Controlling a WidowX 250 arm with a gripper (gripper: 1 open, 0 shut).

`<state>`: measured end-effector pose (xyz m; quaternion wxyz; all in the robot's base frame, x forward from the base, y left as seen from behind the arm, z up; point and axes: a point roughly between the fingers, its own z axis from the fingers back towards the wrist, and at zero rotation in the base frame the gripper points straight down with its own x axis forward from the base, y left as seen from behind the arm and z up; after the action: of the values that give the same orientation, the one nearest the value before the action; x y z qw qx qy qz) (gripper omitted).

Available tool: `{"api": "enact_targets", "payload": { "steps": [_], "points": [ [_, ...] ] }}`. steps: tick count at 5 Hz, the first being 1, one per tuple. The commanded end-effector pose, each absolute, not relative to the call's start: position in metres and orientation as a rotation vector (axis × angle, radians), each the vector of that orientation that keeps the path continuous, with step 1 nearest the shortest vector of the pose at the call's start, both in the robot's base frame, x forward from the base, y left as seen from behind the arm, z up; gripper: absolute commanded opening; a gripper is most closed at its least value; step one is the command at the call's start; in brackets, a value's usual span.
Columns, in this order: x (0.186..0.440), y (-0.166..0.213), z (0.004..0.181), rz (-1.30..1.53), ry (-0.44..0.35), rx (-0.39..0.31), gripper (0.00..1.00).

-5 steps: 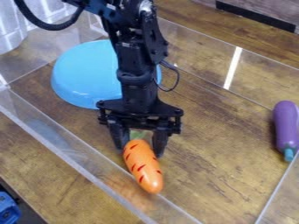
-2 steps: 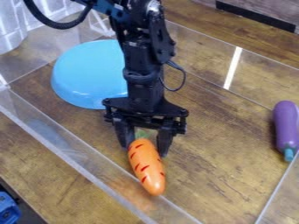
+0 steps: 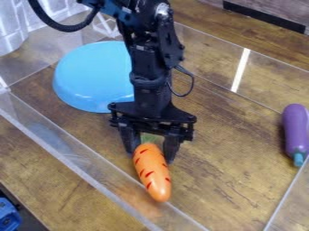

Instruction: Move the carrot to the right side

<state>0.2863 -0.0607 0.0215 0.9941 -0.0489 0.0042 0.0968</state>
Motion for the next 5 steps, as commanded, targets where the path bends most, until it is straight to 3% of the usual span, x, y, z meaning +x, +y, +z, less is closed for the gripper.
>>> {"api": "enact_targets", "payload": {
  "steps": [1, 5],
  "points": [
    [0.2961, -0.0679, 0.0300, 0.164, -0.034, -0.103, 0.00],
    [0.3026, -0.0750, 0.0338, 0.105, -0.040, -0.086, 0.00]
  ]
}}
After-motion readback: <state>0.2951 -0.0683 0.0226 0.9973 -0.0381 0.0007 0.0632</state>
